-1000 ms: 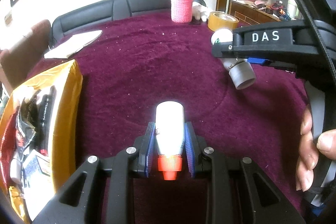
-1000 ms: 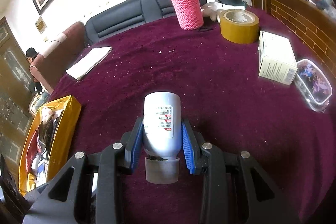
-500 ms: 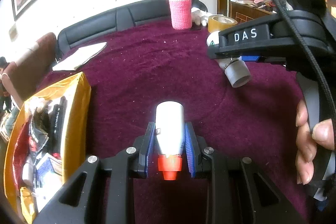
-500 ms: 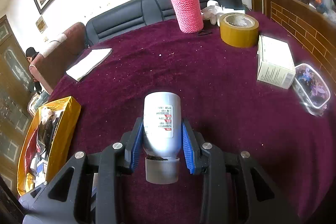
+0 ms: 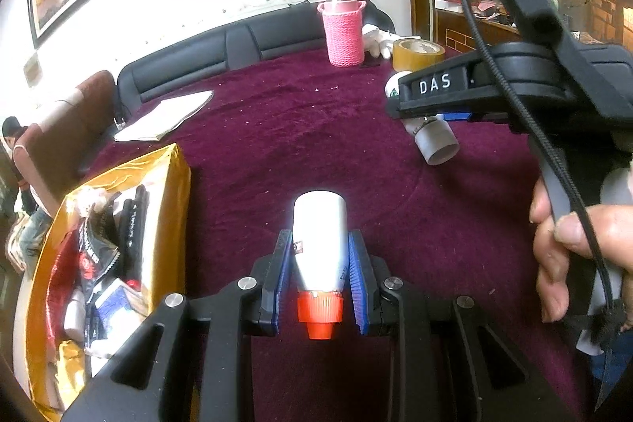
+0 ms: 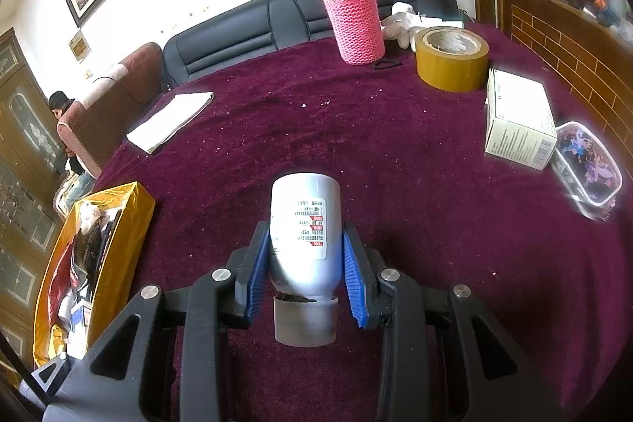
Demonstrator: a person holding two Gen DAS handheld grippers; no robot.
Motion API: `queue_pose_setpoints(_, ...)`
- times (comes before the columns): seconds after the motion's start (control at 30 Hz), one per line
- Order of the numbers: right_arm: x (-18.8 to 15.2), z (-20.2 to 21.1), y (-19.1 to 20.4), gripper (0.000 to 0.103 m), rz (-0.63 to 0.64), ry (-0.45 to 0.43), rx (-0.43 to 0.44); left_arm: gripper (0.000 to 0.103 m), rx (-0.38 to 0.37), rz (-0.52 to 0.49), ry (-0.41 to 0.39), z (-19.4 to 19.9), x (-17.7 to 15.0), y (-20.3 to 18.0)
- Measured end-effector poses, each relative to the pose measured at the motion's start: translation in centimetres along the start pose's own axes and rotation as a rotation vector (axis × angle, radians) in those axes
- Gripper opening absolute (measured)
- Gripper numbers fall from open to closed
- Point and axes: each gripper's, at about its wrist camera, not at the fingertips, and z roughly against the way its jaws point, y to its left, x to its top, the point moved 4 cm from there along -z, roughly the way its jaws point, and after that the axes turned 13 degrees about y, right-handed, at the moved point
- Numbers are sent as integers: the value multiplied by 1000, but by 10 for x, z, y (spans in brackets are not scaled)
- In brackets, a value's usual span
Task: Organize objects
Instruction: 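Lift the tube and bottle and carry them over the tray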
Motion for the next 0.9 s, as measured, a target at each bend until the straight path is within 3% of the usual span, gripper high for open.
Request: queue_pose_setpoints(0.9,-4,-6,13,32,51,-2,-1,23,-13,70,-99,66,-19,39)
